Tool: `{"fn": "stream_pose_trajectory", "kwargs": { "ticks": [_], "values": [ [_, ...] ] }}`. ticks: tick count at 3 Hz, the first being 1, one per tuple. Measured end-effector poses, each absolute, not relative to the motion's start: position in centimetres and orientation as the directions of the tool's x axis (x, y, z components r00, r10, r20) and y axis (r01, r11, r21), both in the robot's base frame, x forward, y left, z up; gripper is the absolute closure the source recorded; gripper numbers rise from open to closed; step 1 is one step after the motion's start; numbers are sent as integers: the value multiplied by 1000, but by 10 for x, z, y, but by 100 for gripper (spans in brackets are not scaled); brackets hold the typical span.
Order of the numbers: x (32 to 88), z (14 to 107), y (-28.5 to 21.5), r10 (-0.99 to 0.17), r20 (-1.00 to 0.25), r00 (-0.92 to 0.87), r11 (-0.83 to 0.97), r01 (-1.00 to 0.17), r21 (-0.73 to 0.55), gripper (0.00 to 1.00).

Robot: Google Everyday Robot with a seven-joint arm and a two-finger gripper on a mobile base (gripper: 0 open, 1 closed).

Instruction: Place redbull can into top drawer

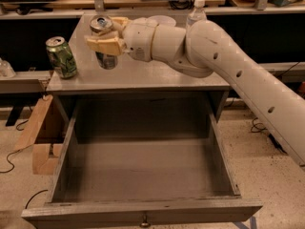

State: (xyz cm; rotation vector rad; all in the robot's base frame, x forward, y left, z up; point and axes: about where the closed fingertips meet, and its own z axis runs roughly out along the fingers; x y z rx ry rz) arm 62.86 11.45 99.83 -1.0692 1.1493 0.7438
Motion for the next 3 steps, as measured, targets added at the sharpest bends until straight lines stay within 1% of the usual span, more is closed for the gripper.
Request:
{"fn": "stream_pose_trajectory", "kwargs": {
  "ticks": [2, 3],
  "values": [
    [630, 988, 118, -47, -966, 255, 340, -905, -255, 100],
    [606, 952, 121, -52, -976, 210, 304, -928, -216, 100]
  ]
}}
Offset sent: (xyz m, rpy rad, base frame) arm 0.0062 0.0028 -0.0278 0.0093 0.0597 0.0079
